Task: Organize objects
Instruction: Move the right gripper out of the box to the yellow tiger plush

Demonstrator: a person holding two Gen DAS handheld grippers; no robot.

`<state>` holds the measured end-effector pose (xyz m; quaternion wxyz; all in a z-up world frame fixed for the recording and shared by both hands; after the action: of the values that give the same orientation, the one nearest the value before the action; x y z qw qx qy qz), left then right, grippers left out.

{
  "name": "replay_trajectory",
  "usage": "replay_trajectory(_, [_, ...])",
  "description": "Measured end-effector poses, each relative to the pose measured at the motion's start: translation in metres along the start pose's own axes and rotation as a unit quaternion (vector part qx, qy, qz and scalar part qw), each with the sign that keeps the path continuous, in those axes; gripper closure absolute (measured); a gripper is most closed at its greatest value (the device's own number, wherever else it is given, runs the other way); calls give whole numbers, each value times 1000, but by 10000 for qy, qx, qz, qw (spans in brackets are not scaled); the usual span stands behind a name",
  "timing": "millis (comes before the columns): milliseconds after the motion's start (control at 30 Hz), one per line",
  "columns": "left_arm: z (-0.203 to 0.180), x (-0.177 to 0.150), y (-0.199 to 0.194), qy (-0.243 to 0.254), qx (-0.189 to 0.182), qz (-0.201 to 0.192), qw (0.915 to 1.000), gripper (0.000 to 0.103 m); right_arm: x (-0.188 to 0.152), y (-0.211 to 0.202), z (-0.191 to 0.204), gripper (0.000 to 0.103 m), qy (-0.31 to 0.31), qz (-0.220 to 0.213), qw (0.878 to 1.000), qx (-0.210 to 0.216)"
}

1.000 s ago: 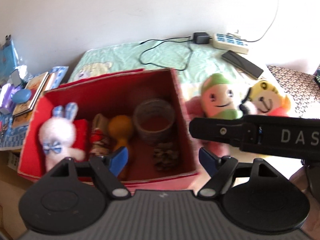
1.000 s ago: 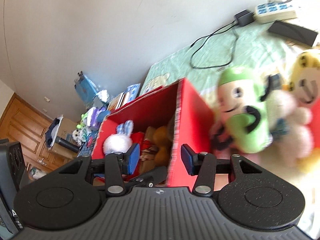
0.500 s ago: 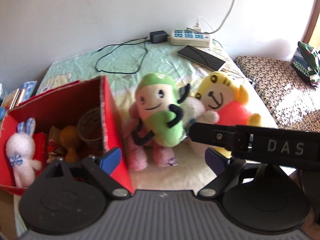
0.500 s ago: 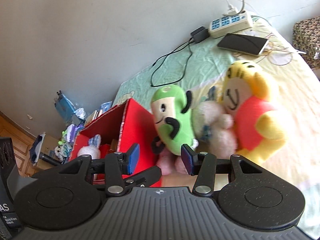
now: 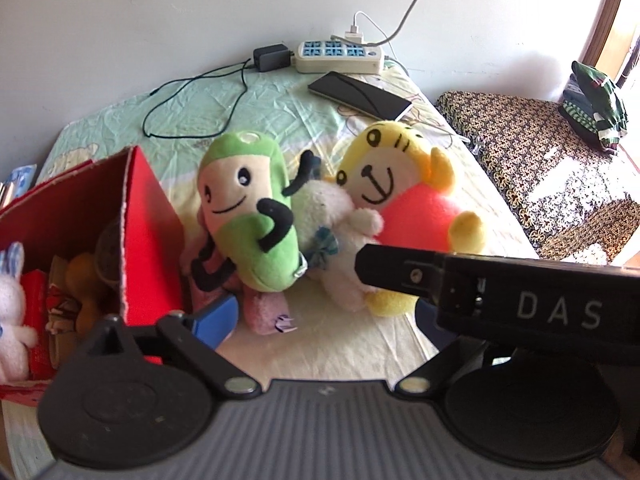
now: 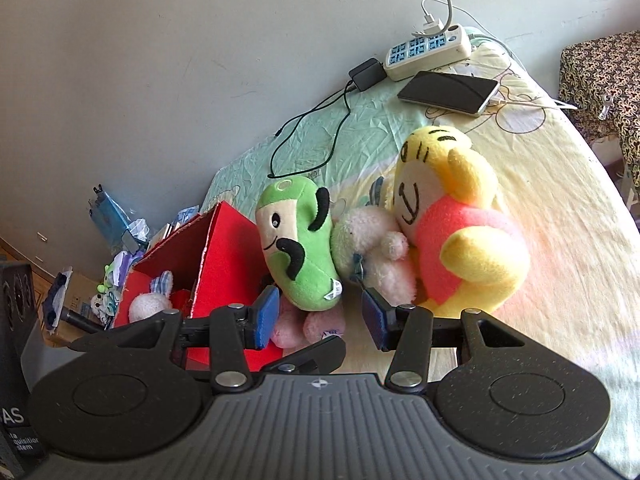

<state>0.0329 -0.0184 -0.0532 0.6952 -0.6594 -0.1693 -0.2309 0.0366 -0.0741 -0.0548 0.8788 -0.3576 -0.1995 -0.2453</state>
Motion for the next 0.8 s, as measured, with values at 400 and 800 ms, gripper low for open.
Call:
replay_trajectory(400, [-8,-20,18,31,46,402,9992,0,-12,4,-13,52,20,259,9996,-105])
replay_trajectory(800, [-32,-16,21,212,197,368,9989,0,-7,-9,-35,52,194,265,9994,-102])
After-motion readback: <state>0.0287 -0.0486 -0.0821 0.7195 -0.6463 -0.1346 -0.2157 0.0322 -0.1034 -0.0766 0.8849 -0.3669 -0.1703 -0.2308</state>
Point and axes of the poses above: each gripper's, at about its wrist camera, not at the fingertips, and y roughly the way its jaws point, z to its left, x to its top, the point moved 8 cm from there along y, roughly the way its jaws point, and after that the axes turned 6 degrees about x, right-handed, at the moved point
